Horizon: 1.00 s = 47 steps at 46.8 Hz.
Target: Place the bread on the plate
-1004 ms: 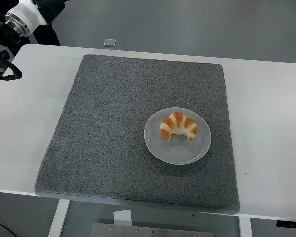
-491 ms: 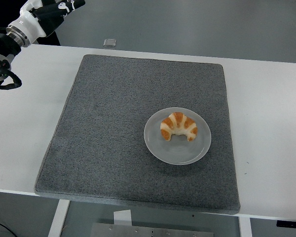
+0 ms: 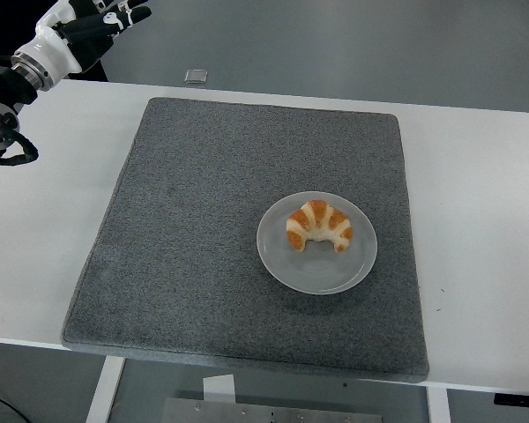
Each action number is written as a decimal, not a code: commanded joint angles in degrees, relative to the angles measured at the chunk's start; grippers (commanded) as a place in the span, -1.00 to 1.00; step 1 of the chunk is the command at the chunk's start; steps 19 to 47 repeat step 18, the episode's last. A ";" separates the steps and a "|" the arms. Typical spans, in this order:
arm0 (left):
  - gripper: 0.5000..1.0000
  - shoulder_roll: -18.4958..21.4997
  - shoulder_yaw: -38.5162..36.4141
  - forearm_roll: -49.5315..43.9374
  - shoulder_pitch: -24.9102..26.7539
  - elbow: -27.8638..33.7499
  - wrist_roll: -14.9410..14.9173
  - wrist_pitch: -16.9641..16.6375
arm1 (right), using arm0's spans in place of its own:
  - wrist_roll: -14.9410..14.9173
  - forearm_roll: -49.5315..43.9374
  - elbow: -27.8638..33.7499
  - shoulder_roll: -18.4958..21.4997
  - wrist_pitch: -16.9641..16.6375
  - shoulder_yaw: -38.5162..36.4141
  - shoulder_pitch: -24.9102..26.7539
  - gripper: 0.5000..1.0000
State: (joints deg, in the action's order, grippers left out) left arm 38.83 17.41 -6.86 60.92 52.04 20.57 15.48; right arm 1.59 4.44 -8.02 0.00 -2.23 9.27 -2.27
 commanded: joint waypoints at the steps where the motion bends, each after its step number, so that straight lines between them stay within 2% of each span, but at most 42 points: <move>1: 0.94 0.02 -0.01 0.01 0.08 -0.01 0.00 -0.01 | -0.10 0.04 -0.15 0.00 -0.05 -0.04 -0.28 0.81; 47: 0.94 -0.16 -0.01 0.10 0.52 -1.15 0.00 -0.01 | -0.19 0.31 -0.68 0.00 0.65 -0.22 -0.28 0.81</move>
